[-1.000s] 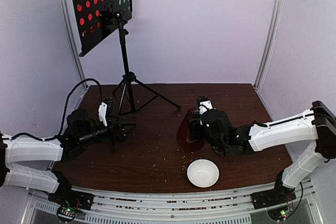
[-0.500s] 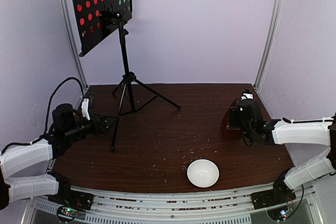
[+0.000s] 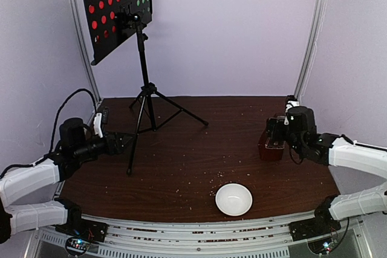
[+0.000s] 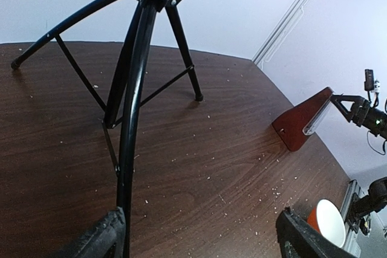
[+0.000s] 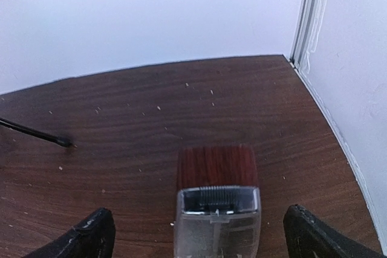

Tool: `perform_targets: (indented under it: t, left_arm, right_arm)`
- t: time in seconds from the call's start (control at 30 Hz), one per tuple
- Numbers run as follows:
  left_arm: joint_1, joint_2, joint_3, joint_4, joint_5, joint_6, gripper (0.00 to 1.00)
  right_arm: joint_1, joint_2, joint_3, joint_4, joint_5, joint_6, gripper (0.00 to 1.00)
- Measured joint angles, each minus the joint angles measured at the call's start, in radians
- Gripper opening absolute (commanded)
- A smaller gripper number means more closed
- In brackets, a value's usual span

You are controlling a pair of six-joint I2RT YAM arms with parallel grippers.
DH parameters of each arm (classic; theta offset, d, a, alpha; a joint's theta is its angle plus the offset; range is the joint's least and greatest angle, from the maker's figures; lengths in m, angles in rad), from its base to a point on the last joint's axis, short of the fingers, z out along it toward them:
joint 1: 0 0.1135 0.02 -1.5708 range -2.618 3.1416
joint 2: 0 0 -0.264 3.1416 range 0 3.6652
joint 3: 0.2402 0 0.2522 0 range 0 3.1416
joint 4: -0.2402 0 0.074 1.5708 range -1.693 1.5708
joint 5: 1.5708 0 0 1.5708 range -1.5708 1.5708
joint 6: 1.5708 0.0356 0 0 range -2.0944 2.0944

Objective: Pack up the instrument practice props

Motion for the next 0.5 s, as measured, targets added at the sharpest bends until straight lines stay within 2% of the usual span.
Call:
perform_targets:
  t: [0.2,0.37,0.5]
  left_arm:
    - [0.028,0.032,0.071,-0.018,0.009,0.002,0.91]
    - [0.101,0.209,0.128,0.024,0.091,-0.013,0.91]
    - [0.116,0.329,0.166,0.05,0.149,-0.034,0.9]
  right_arm:
    - [-0.003,-0.197,0.049,-0.058,-0.048,0.015,1.0]
    - [-0.01,-0.255,0.053,-0.097,-0.098,0.056,1.0]
    - [-0.012,-0.286,0.052,-0.117,-0.148,0.088,1.0]
